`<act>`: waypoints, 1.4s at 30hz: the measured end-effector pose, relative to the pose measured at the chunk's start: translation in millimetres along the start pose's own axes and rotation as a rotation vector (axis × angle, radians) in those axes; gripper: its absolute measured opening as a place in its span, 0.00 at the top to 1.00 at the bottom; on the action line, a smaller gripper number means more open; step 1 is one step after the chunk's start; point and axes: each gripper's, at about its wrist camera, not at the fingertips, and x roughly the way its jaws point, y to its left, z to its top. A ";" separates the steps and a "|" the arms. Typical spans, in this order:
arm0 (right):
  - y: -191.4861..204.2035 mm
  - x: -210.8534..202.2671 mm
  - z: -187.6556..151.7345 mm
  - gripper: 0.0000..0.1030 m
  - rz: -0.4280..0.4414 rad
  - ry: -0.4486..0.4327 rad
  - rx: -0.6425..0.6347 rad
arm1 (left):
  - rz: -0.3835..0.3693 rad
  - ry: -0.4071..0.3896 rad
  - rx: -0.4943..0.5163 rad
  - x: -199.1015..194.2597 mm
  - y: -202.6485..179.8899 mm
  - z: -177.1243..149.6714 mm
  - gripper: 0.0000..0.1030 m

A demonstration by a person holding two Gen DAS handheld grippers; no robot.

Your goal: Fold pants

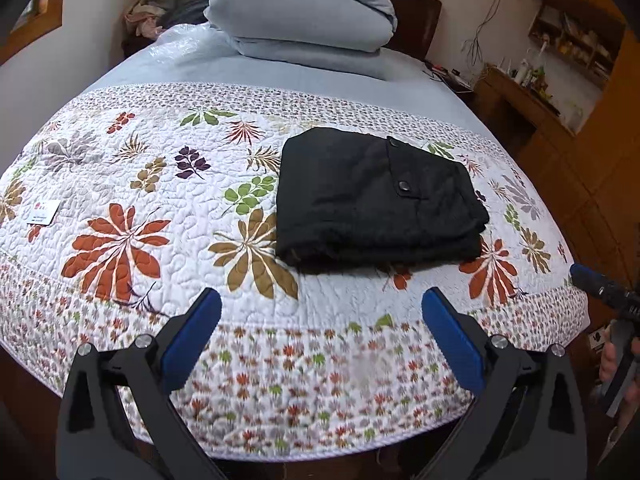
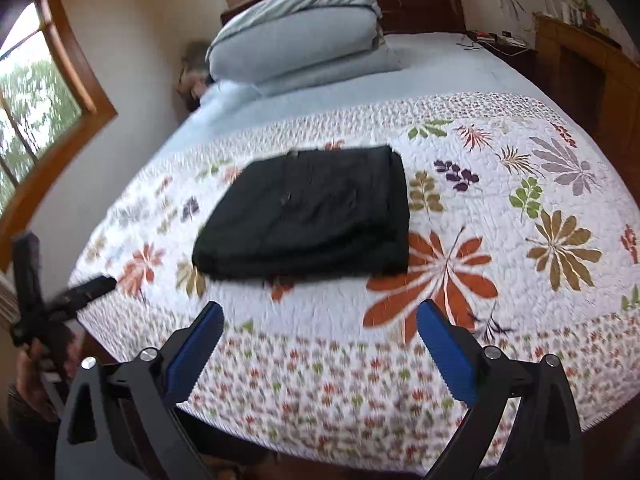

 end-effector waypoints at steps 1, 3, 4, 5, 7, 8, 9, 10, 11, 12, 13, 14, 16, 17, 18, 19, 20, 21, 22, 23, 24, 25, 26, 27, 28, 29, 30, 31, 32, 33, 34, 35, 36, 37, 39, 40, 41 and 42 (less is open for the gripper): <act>3.8 -1.5 -3.8 0.05 -0.001 0.003 -0.011 | 0.001 -0.005 0.000 -3.2 -0.8 -2.5 0.03; 11.7 -8.2 -11.0 0.03 -0.016 0.003 -0.015 | 0.006 -0.021 0.000 -13.2 -2.3 -6.1 0.03; 15.0 -11.5 -13.6 0.03 -0.012 0.004 -0.013 | 0.011 -0.026 0.002 -16.0 -3.0 -6.8 0.03; 17.9 -14.1 -14.9 0.03 -0.002 0.004 -0.012 | 0.018 -0.034 0.008 -19.9 -4.3 -7.7 0.03; 22.6 -20.0 -16.8 0.03 0.013 0.005 -0.007 | 0.019 -0.039 0.022 -26.2 -7.1 -9.0 0.03; 24.5 -23.1 -17.5 0.03 0.014 0.003 -0.003 | 0.016 -0.043 0.023 -28.8 -8.3 -9.6 0.03; 27.0 -27.5 -18.2 0.03 0.014 -0.002 0.001 | 0.013 -0.049 0.022 -31.9 -9.5 -10.4 0.03; 28.5 -30.3 -18.2 0.03 0.014 -0.004 0.002 | 0.008 -0.054 0.020 -36.1 -10.5 -11.4 0.03; 30.2 -34.0 -18.2 0.03 0.018 -0.009 0.002 | 0.005 -0.056 0.018 -38.6 -11.1 -11.9 0.03; 32.6 -38.8 -18.0 0.03 0.023 -0.020 -0.002 | -0.001 -0.061 0.015 -41.9 -11.9 -12.3 0.03; 34.4 -42.4 -17.6 0.03 0.023 -0.027 -0.004 | -0.004 -0.064 0.013 -44.5 -12.6 -12.3 0.03; 36.4 -46.9 -17.3 0.03 0.020 -0.038 -0.006 | -0.008 -0.069 0.009 -48.6 -13.6 -12.5 0.03; 41.3 -55.9 -16.6 0.03 0.014 -0.059 -0.016 | -0.018 -0.085 0.005 -57.0 -15.3 -11.6 0.03; 43.9 -59.7 -16.4 0.03 0.010 -0.069 -0.021 | -0.020 -0.091 0.006 -60.5 -16.4 -10.9 0.03; 47.1 -64.5 -16.1 0.03 0.002 -0.082 -0.030 | -0.018 -0.098 0.007 -64.7 -17.8 -10.4 0.03; 49.2 -67.7 -15.6 0.03 -0.004 -0.092 -0.036 | -0.015 -0.106 0.010 -68.1 -19.1 -10.0 0.03; 52.3 -72.3 -15.5 0.03 -0.014 -0.107 -0.043 | -0.012 -0.118 0.017 -73.3 -21.2 -9.8 0.03; 54.2 -75.1 -15.2 0.03 -0.020 -0.116 -0.047 | -0.010 -0.126 0.024 -77.3 -23.3 -9.8 0.03; 55.9 -77.6 -14.9 0.03 -0.026 -0.123 -0.049 | -0.008 -0.134 0.030 -81.0 -24.9 -9.5 0.03; 57.1 -79.5 -14.9 0.03 -0.031 -0.128 -0.050 | -0.008 -0.143 0.035 -85.4 -26.8 -9.6 0.03; 58.1 -82.1 -14.9 0.03 -0.030 -0.135 -0.051 | -0.010 -0.149 0.039 -88.9 -28.3 -9.6 0.03; 59.2 -84.7 -15.0 0.03 -0.030 -0.142 -0.048 | -0.010 -0.154 0.041 -92.2 -30.0 -9.6 0.03; 59.7 -86.6 -15.0 0.03 -0.030 -0.147 -0.047 | -0.012 -0.161 0.044 -96.1 -31.6 -9.7 0.03; 60.5 -89.2 -14.9 0.03 -0.030 -0.153 -0.047 | -0.013 -0.167 0.048 -99.0 -32.9 -9.9 0.03; 61.6 -91.4 -15.9 0.03 -0.030 -0.157 -0.048 | -0.012 -0.170 0.053 -101.6 -34.0 -10.1 0.03; 63.2 -93.4 -16.0 0.03 -0.032 -0.161 -0.050 | -0.008 -0.175 0.058 -104.7 -35.6 -10.4 0.03; 64.2 -94.5 -16.2 0.03 -0.032 -0.165 -0.053 | -0.006 -0.181 0.062 -107.2 -36.7 -10.5 0.03; 66.0 -95.6 -16.3 0.03 -0.034 -0.168 -0.060 | -0.005 -0.188 0.068 -110.2 -37.9 -10.7 0.03; 68.1 -96.5 -16.2 0.03 -0.041 -0.169 -0.066 | -0.003 -0.191 0.071 -111.9 -38.0 -10.5 0.03; 69.9 -97.4 -16.4 0.03 -0.042 -0.172 -0.070 | -0.002 -0.194 0.073 -113.6 -38.4 -10.6 0.03; 72.1 -98.8 -16.7 0.03 -0.039 -0.177 -0.076 | -0.004 -0.199 0.075 -115.3 -38.8 -10.7 0.03; 73.6 -99.7 -17.1 0.03 -0.036 -0.179 -0.081 | -0.007 -0.203 0.078 -117.4 -39.2 -11.1 0.03; 75.7 -101.0 -17.1 0.03 -0.038 -0.180 -0.083 | -0.008 -0.204 0.080 -118.5 -39.5 -11.0 0.03; 76.7 -102.0 -17.6 0.03 -0.037 -0.183 -0.084 | -0.010 -0.207 0.086 -119.9 -40.6 -11.3 0.03; 78.6 -105.0 -17.0 0.03 -0.030 -0.191 -0.087 | -0.012 -0.213 0.096 -122.7 -42.4 -12.6 0.03; 79.1 -106.3 -16.6 0.03 -0.030 -0.195 -0.087 | -0.013 -0.217 0.102 -123.9 -43.4 -13.3 0.03; 79.1 -107.0 -16.4 0.03 -0.029 -0.198 -0.086 | -0.011 -0.222 0.109 -125.4 -44.3 -14.1 0.03; 78.5 -108.3 -16.0 0.03 -0.027 -0.202 -0.084 | -0.010 -0.226 0.114 -126.5 -44.7 -14.5 0.03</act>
